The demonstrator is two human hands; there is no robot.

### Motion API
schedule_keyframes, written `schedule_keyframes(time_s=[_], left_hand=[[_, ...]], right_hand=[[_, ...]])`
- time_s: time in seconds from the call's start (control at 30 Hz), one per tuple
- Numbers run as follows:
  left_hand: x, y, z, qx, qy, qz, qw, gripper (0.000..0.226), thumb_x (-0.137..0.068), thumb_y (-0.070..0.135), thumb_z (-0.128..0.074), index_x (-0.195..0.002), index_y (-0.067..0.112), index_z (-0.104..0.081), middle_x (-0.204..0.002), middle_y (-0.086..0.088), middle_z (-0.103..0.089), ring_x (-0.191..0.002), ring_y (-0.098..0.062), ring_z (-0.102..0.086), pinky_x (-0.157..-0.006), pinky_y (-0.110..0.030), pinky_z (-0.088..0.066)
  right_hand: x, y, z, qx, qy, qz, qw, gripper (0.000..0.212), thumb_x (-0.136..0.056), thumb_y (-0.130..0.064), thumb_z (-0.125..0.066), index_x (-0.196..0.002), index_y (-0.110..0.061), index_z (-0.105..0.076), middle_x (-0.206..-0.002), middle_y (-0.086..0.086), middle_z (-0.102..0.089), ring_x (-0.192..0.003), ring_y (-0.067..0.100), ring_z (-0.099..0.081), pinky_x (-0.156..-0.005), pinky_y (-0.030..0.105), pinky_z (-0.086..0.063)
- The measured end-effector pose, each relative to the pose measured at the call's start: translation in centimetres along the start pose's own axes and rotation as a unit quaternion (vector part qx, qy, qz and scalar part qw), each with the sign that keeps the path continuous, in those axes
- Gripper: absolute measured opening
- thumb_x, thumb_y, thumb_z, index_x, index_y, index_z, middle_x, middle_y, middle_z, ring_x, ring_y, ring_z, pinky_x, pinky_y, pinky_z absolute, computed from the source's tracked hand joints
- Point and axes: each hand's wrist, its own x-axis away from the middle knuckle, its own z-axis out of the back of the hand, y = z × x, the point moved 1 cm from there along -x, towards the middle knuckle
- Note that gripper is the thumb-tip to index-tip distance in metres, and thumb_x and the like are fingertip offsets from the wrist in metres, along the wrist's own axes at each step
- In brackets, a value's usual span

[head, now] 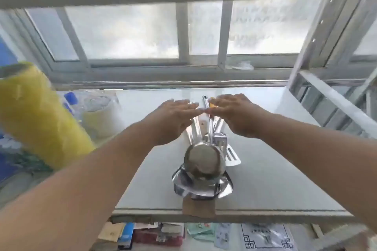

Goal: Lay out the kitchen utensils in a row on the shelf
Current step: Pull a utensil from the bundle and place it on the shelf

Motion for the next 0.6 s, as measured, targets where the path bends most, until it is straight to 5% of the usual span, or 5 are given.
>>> schedule_keyframes(time_s=[0.17, 0.33, 0.5, 0.6], left_hand=[[-1.6, -1.0, -4.4, 0.018, 0.066, 0.013, 0.998, 0.056, -0.108, 0.026, -0.056, -0.161, 0.036, -0.041, -0.167, 0.008, -0.042, -0.157, -0.023, -0.033, -0.127, -0.056, -0.023], [-2.8, -1.5, -4.9, -0.003, 0.096, -0.011, 0.995, 0.052, -0.11, 0.034, -0.052, -0.159, 0.044, -0.041, -0.168, 0.015, -0.037, -0.16, -0.017, -0.025, -0.13, -0.055, -0.014], [-2.1, -0.5, -4.4, 0.017, 0.149, -0.024, 0.988, 0.045, -0.105, 0.03, -0.063, -0.149, 0.037, -0.059, -0.155, 0.008, -0.058, -0.149, -0.02, -0.046, -0.125, -0.054, -0.03], [-1.8, 0.3, -5.1, 0.168, 0.173, 0.0, 0.97, 0.046, -0.099, 0.015, -0.072, -0.142, 0.028, -0.067, -0.142, 0.002, -0.069, -0.135, -0.02, -0.06, -0.116, -0.046, -0.045]], right_hand=[[-1.6, 1.6, -3.8, 0.014, 0.045, 0.053, 0.997, 0.074, -0.093, 0.001, -0.05, -0.154, -0.04, -0.039, -0.162, -0.007, -0.041, -0.147, 0.023, -0.04, -0.107, 0.051, -0.041], [-1.5, 2.3, -6.0, 0.022, 0.11, 0.079, 0.991, 0.054, -0.098, -0.004, -0.053, -0.138, -0.039, -0.057, -0.154, -0.012, -0.05, -0.143, 0.019, -0.042, -0.107, 0.047, -0.04], [-1.1, 1.7, -5.6, 0.003, 0.132, 0.085, 0.988, 0.03, -0.102, -0.011, -0.055, -0.123, -0.031, -0.062, -0.137, -0.011, -0.064, -0.126, 0.022, -0.056, -0.094, 0.047, -0.051], [-1.0, 1.3, -4.2, 0.012, 0.138, 0.077, 0.987, 0.019, -0.102, -0.014, -0.057, -0.118, -0.024, -0.061, -0.12, -0.007, -0.069, -0.114, 0.023, -0.062, -0.082, 0.045, -0.057]])
